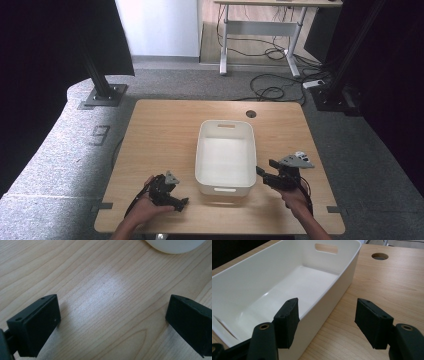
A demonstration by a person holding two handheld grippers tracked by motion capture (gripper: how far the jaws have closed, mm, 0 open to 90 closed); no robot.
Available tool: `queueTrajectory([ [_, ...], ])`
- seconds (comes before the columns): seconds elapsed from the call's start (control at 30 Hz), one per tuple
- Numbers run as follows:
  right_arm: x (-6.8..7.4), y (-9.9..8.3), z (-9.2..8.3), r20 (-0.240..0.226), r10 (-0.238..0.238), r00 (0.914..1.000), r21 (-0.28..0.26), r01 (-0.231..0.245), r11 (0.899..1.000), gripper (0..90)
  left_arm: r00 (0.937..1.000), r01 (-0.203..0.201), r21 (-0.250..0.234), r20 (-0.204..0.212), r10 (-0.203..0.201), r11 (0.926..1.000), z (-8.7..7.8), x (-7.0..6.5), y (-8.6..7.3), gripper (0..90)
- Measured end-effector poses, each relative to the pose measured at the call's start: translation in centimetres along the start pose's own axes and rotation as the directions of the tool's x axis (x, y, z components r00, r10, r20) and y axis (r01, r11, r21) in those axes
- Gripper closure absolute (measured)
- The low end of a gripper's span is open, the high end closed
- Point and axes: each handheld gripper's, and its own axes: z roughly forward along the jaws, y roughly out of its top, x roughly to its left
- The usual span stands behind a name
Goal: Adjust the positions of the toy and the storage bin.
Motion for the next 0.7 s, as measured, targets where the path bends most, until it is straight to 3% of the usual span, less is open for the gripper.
queueTrajectory([
  [0.2, -1.3, -0.2, -0.8, 0.002, -0.032, 0.9995, 0.008, 0.032, 0.999, 33.1, 1.0, -0.005, -0.001, 0.005, 0.005, 1.0, 0.1, 0.1, 0.1, 0.0],
  [0.53, -4.1, -0.3, -1.7, 0.029, 0.007, 0.9996, 0.0, -0.007, 1.0, 32.8, 1.0, -0.005, 0.0, 0.003, 0.005, 1.0, 0.1, 0.1, 0.2, 0.0],
  [0.7, -4.6, -0.6, -1.6, 0.04, -0.037, 0.9985, 0.011, 0.036, 0.999, 32.9, 1.0, -0.006, -0.001, 0.003, 0.006, 1.0, 0.1, 0.1, 0.2, 0.0],
])
